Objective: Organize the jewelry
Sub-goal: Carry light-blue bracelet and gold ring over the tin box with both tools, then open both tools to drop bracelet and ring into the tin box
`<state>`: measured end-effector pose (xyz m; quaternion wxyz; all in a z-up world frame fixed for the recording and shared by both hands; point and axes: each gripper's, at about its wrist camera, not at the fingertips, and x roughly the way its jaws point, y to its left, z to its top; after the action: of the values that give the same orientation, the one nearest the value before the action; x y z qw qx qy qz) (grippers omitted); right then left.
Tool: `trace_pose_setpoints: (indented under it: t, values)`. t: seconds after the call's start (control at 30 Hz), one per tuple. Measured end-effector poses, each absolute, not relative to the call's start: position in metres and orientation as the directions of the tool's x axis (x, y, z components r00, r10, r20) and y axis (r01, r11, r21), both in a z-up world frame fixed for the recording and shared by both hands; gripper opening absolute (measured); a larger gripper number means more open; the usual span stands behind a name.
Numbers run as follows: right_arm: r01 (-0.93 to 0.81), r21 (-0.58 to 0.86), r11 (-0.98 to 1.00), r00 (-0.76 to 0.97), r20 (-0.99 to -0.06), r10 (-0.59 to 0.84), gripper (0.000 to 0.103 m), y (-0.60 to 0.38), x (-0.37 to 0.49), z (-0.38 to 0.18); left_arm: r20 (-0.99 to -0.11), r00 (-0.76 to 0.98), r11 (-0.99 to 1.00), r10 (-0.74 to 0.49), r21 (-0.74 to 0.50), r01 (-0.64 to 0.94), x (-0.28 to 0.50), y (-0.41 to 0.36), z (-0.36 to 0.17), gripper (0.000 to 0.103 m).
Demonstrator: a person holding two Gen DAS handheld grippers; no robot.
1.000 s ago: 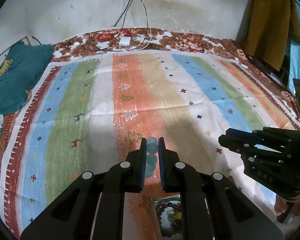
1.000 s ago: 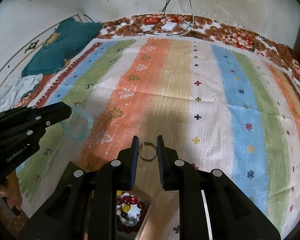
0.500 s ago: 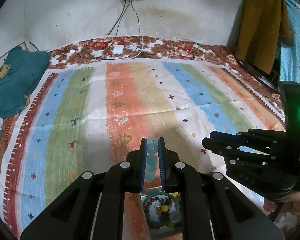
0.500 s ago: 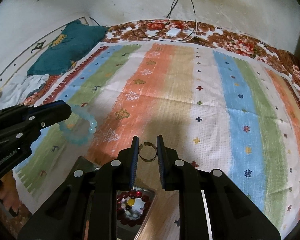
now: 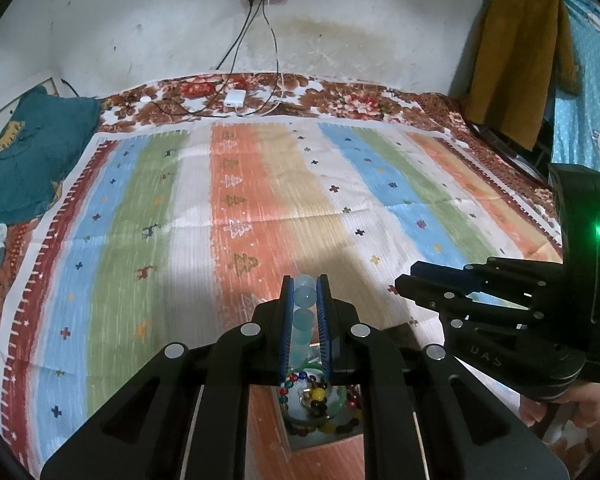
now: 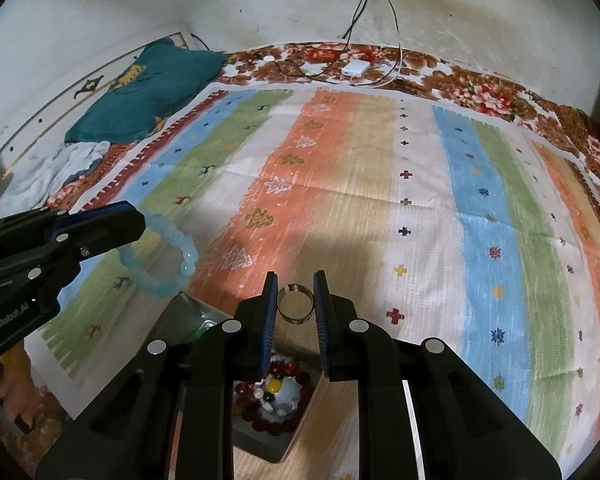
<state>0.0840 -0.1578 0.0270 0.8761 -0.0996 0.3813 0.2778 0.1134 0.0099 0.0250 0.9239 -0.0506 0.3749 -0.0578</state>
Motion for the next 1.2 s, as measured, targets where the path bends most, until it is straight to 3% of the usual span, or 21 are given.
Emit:
trace_pose_setpoints:
  t: [1.2]
  values:
    - [-0.61, 0.075, 0.789, 0.501, -0.734, 0.458, 0.019, -0.164, 0.041, 0.016, -0.719, 0.678, 0.988, -0.152, -0.137, 0.076, 0.082, -0.006, 0.008, 0.011]
